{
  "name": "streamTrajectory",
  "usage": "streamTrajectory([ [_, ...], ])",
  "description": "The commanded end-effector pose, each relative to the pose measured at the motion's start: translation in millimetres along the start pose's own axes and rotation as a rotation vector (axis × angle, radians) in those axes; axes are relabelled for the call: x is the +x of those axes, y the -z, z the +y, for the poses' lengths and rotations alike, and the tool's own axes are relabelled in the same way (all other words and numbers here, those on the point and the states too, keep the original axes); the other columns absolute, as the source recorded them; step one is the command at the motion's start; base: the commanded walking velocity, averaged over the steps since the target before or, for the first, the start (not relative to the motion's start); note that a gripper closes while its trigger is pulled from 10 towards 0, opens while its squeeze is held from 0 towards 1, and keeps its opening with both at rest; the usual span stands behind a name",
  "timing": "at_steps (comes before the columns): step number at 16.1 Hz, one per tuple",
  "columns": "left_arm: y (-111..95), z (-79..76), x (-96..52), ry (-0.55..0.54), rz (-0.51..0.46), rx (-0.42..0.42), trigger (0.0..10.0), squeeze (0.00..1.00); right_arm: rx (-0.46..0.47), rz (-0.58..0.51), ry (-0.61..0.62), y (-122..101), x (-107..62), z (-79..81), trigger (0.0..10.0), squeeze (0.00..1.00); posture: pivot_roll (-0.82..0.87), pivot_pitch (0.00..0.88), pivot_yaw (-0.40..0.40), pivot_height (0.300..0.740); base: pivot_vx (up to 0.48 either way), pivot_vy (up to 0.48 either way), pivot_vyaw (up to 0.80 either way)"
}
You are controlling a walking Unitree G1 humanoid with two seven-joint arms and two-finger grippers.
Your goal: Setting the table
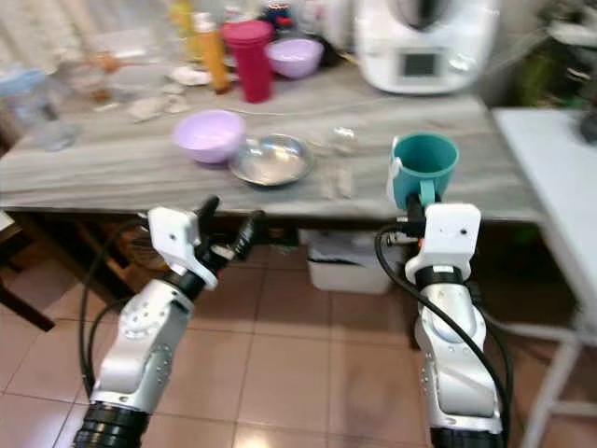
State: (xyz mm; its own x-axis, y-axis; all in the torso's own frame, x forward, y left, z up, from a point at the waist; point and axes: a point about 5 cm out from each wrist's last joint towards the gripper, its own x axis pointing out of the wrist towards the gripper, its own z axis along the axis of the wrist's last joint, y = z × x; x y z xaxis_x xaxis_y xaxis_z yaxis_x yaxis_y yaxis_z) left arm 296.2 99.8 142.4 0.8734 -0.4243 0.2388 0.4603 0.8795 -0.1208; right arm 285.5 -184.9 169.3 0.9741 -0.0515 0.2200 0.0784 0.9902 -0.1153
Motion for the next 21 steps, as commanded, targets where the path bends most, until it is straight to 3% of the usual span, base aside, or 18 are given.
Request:
streamTrajectory([
  [1, -3.7, 3.1, -0.6, -0.015, 0.001, 0.011, 10.0, 0.0, -0.01, -0.038, -0.019, -9.7, 1.3, 3.4, 10.0, 0.0, -0.28, 0.099, 0.065, 0.74, 0.465, 0.0, 0.0],
  [13, -11.1, 1.6, -7.4, -0.024, -0.003, 0.033, 10.0, 0.0, -0.035, -0.094, -0.058, -25.9, 5.3, 7.1, 10.0, 0.0, -0.28, 0.095, 0.053, 0.74, 0.428, 0.0, 0.0],
  [16, -18.7, 3.1, -10.2, -0.032, -0.041, 0.029, 10.0, 0.0, -0.036, -0.101, -0.075, -27.6, 5.5, 9.3, 10.0, 0.0, -0.28, 0.097, 0.052, 0.74, 0.255, 0.0, 0.0],
  [21, -26.5, 13.6, -30.8, -0.076, -0.039, 0.143, 10.0, 0.0, -0.027, -0.111, -0.123, -30.2, 4.6, 15.4, 10.0, 0.0, -0.26, 0.109, 0.051, 0.74, 0.0, 0.0, 0.0],
])
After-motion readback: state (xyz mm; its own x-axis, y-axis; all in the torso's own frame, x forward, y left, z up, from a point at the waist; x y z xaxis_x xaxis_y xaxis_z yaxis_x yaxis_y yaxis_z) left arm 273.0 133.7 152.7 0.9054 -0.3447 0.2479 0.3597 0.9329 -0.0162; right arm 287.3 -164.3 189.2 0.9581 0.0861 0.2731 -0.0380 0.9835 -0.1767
